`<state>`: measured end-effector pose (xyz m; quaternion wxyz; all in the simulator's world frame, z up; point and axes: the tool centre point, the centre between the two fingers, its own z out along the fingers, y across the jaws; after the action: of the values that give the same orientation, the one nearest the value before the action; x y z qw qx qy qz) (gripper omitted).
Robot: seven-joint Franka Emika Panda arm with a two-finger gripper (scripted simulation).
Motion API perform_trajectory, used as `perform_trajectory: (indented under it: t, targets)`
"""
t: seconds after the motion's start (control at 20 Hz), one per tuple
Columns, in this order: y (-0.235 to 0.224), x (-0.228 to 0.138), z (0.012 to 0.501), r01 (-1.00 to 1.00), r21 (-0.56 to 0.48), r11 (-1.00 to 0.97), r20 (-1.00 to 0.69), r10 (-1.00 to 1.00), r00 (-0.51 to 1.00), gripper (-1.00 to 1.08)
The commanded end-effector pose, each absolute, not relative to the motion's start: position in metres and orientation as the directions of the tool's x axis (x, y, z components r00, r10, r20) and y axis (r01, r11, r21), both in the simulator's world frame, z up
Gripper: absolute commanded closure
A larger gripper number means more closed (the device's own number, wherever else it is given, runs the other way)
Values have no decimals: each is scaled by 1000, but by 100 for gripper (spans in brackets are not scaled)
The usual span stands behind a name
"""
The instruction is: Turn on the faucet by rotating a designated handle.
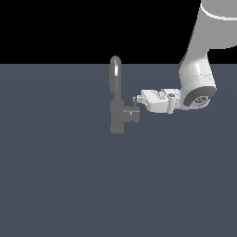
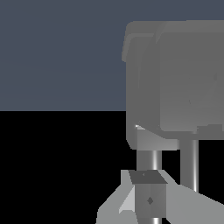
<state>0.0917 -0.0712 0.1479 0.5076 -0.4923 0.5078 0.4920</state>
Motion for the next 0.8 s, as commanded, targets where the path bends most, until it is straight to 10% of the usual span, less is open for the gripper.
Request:
perform_trajectory:
  t: [0.0,0.75]
  targets:
    - [-71,86,149,-1000,0,31,-1000,-1,0,108]
    - [-70,63,159,-999,-11,37,-1000,-4,11,108]
